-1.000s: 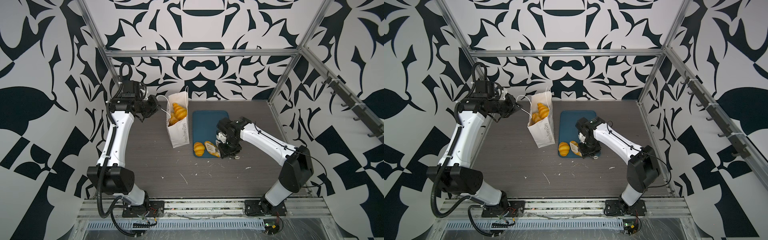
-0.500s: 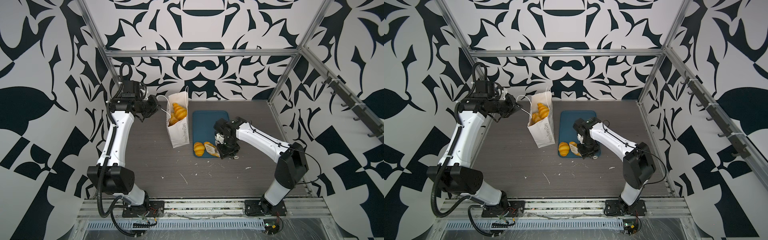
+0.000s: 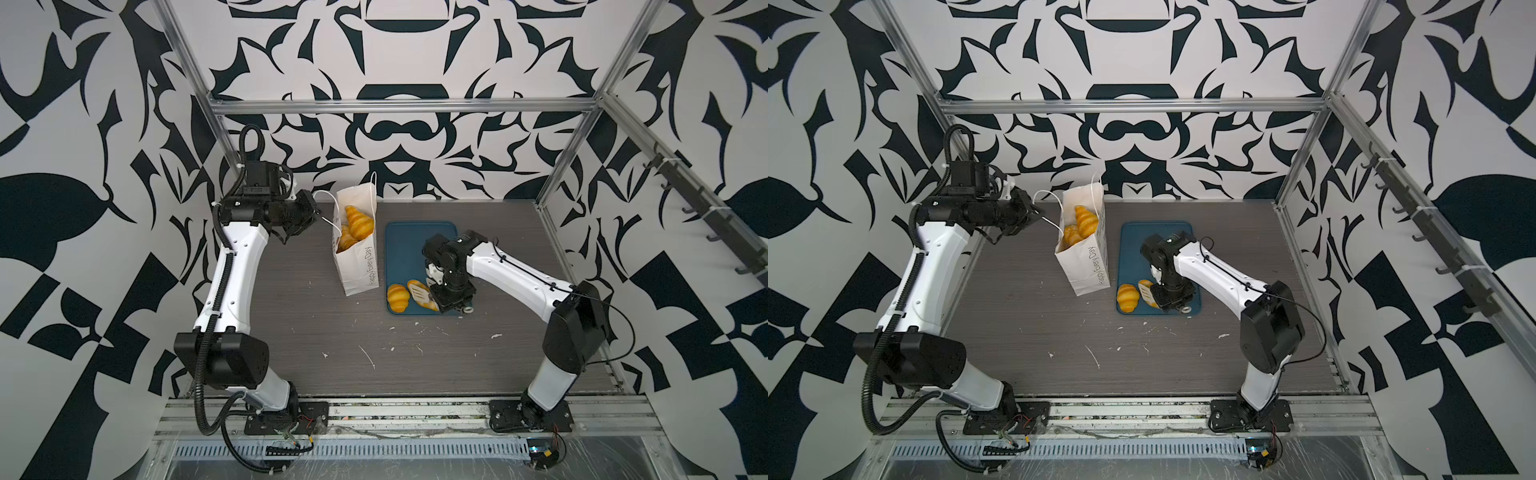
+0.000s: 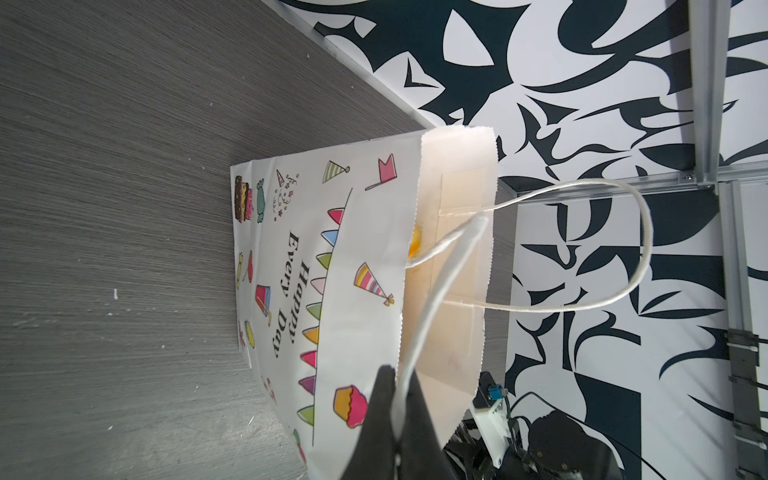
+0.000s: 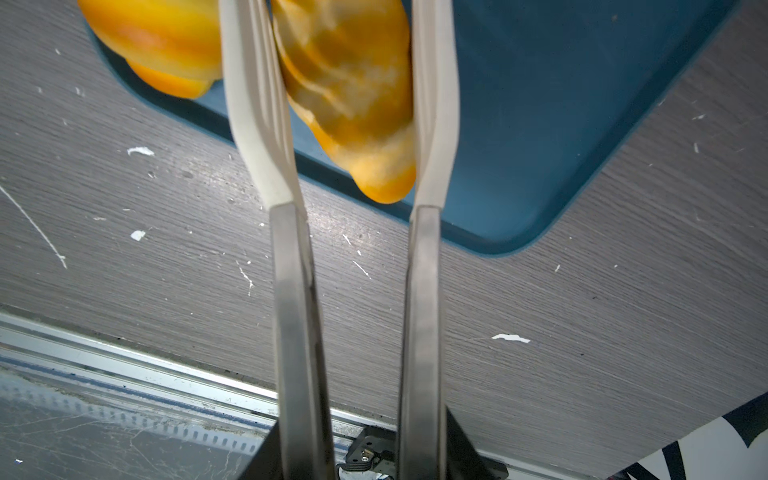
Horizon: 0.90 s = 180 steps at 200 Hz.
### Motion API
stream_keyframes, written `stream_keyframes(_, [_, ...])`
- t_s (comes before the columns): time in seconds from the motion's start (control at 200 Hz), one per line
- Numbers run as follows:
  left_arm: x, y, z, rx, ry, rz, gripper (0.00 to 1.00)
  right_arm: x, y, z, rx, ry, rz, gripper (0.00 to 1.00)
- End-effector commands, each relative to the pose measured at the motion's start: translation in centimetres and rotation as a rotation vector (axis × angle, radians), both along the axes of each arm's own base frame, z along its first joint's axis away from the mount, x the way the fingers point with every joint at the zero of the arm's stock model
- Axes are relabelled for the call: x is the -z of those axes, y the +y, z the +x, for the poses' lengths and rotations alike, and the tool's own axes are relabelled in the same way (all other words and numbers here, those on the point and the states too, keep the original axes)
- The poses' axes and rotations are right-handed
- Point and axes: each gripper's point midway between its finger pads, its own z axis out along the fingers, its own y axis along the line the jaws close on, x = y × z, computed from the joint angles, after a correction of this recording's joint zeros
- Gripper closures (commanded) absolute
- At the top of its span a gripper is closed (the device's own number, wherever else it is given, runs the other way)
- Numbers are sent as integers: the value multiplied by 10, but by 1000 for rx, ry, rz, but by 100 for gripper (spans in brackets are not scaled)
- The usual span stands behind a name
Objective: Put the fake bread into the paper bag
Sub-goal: 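Close the tongs on the long croissant and lift it off the tray, then carry the croissant in the tongs over the bag opening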
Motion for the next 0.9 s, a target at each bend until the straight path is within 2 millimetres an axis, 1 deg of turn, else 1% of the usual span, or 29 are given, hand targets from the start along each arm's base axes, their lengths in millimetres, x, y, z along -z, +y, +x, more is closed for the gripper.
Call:
stream_keyframes(0.0, [-2, 1, -2, 0, 4, -7, 100, -26, 5, 13, 0, -96, 39, 60])
stream_keyframes(0.15, [-4, 0, -1, 0, 2, -7, 100, -41, 9, 23, 16, -161, 70, 60])
stream_keyframes(0.325, [-6, 0, 0, -1, -3, -8, 100, -65, 14, 36, 49, -237, 134, 61])
stream_keyframes(0.585, [-8, 1, 0, -2, -4, -7, 100, -107, 19, 55, 100, -349, 234, 61])
stream_keyframes(0.895, [-10, 1, -2, 0, -6, -6, 100, -158, 30, 70, 148, -449, 371, 61])
